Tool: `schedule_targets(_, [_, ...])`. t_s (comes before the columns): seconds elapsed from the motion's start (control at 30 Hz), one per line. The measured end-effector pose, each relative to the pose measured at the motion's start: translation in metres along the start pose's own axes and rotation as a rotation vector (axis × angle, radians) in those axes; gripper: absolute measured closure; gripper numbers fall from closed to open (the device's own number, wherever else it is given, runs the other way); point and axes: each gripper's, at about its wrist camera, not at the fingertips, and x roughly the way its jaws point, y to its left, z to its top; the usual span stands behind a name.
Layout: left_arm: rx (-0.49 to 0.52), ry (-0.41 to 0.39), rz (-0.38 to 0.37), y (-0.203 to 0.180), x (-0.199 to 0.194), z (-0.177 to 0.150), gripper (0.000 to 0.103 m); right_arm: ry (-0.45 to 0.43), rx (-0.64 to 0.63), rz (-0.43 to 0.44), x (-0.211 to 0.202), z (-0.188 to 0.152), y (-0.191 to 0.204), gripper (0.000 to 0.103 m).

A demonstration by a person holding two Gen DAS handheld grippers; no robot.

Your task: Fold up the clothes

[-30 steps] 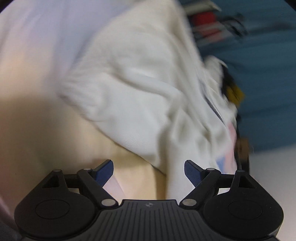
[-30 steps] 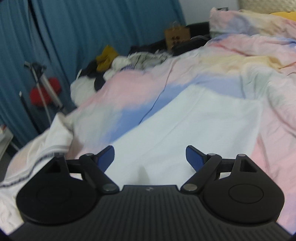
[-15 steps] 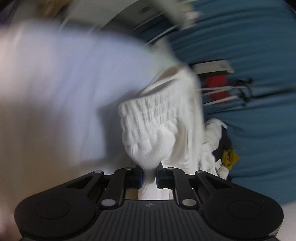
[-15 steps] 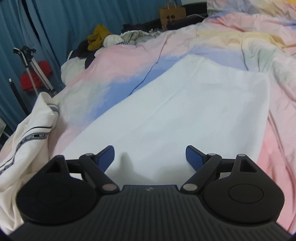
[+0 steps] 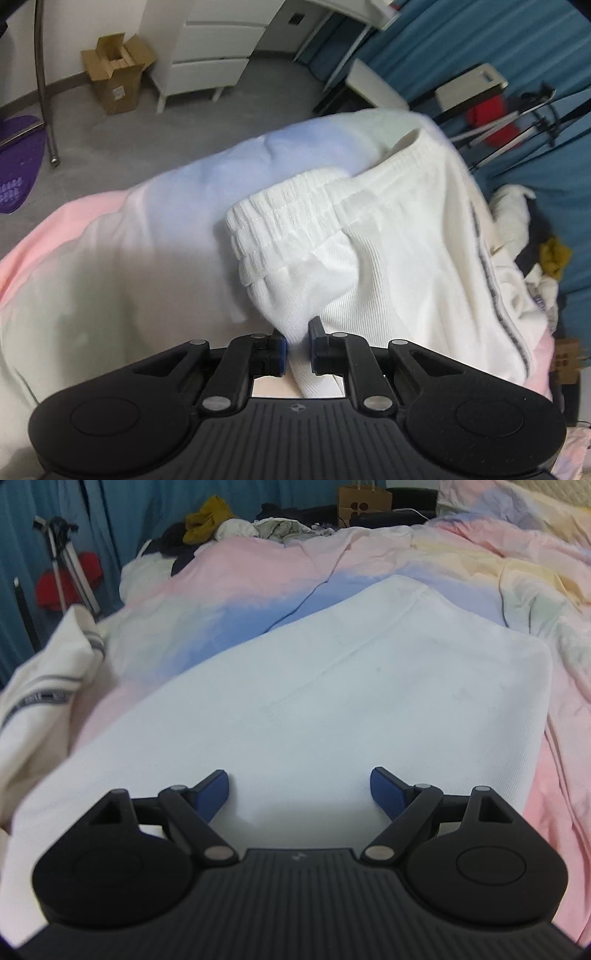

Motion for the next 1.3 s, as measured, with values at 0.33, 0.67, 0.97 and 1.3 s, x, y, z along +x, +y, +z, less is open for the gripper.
schedule_targets(0.33, [0.128,-0.138,-0.007,-0.02,-0.032,-0.019,0.054,-0.005,0.0,0.011,-0.002,0.002,0.002,0.015])
schedule_targets(0.67, [0.43,-0.405,-0.027,-0.08,-0.077,-0.042,0.021,-0.068,0.023,0.098,-0.027,0.016,0.008,0.018])
schedule_targets(0.97, [0.911,-0.337,-0.194,-0.24,-0.012,-0.103,0.015,-0.108,0.026,0.159,-0.049,0.026,0.011,0.018])
schedule_targets(1.3, [1.298,-0.34,-0.143,-0.37,0.115,-0.189,0.015,-0.1,0.097,0.238,-0.04,0.032,0.007,0.018])
